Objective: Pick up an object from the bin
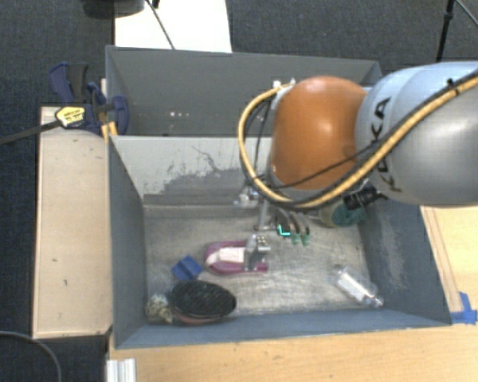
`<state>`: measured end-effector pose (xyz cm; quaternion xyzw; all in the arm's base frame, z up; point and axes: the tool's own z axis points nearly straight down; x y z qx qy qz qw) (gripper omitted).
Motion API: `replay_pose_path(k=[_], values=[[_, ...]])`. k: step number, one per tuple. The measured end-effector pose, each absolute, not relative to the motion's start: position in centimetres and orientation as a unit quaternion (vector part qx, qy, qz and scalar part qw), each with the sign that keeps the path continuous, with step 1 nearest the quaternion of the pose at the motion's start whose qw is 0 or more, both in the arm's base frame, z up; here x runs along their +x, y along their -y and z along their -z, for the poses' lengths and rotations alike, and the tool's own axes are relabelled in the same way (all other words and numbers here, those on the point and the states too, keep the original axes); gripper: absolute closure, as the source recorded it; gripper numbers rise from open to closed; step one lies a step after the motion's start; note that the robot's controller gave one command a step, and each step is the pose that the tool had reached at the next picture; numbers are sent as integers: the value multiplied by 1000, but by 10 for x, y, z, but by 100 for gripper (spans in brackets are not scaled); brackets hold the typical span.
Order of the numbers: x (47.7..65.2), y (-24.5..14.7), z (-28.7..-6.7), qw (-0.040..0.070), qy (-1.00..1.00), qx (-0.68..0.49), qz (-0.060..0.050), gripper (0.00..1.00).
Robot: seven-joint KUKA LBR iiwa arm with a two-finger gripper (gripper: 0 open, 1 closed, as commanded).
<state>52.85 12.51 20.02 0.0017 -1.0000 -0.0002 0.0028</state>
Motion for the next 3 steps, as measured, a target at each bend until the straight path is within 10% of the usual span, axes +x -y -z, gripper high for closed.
replay_pose_path(k=[1,3], values=[[552,-95,-72,-3,996,93,1,0],[532,-91,-100,0,999,49,0,0]])
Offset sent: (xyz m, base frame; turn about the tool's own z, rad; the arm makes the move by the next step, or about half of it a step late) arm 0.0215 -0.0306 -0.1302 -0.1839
